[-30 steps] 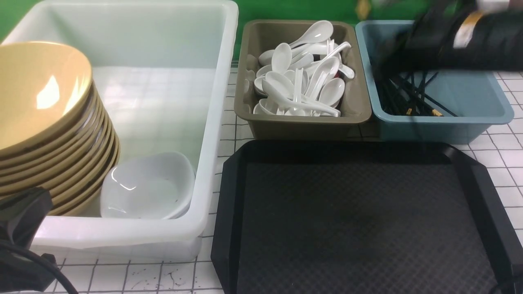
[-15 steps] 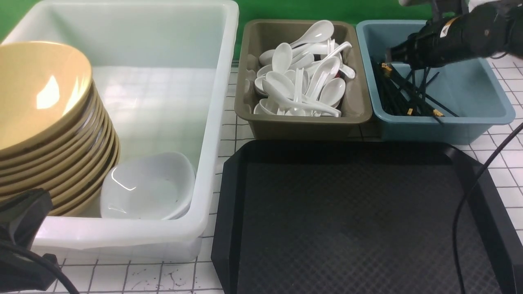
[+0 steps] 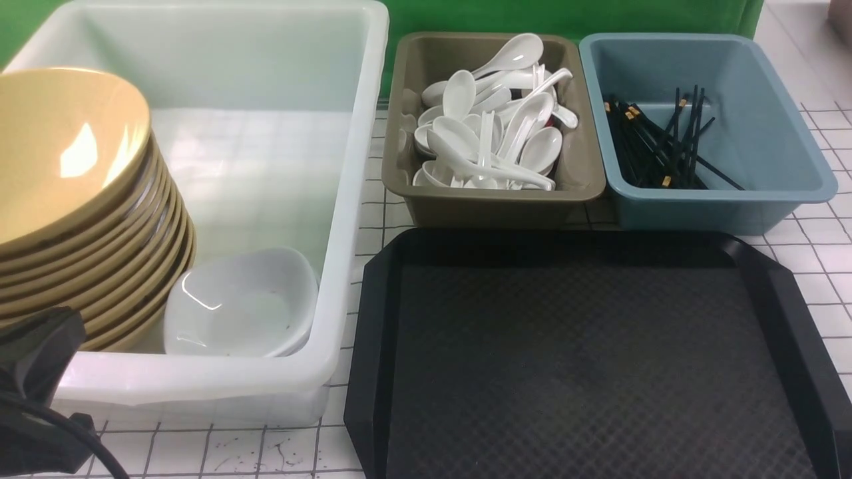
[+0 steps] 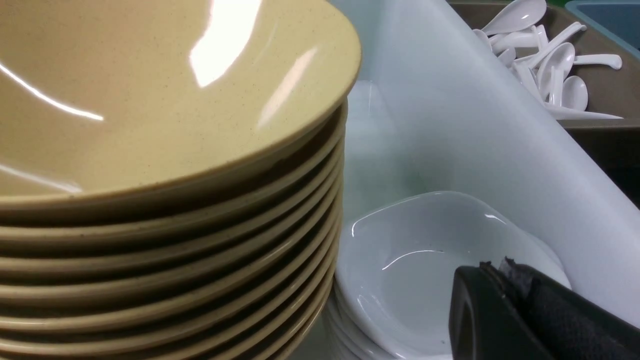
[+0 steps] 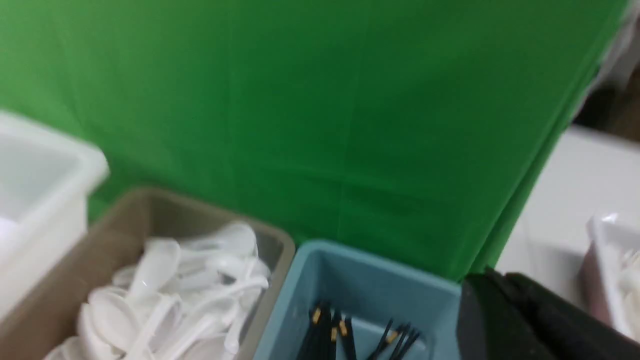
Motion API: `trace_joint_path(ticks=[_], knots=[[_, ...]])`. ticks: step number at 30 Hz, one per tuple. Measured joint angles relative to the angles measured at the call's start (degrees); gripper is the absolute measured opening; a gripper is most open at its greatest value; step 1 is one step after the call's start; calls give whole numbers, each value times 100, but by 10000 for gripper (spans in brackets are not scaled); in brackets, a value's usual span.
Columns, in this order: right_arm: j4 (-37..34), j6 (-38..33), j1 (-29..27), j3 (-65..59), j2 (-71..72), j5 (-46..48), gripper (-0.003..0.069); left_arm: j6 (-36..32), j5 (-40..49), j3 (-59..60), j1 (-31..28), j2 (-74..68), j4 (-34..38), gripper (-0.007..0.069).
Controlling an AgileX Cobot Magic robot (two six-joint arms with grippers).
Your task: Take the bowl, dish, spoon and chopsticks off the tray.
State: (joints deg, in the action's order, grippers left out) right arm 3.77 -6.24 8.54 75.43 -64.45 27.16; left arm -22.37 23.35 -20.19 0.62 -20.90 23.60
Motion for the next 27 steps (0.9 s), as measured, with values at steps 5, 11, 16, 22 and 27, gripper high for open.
trace_joint_path(ticks=[5, 11, 16, 22, 27], knots=[[-377, 17, 271, -2629, 1928, -573, 35, 0, 0, 0, 0, 0, 0, -12], [-413, -114, 481, -4730, 3716, -1346, 35, 0, 0, 0, 0, 0, 0, -12], [-416, -104, 491, -5648, 5012, -1540, 35, 0, 0, 0, 0, 0, 0, -12], [-421, 18, 491, -6572, 6438, -1660, 36, 0, 0, 0, 0, 0, 0, -12], [-415, -157, 484, -6838, 6513, -1600, 36, 0, 19, 0, 0, 0, 7, -12]])
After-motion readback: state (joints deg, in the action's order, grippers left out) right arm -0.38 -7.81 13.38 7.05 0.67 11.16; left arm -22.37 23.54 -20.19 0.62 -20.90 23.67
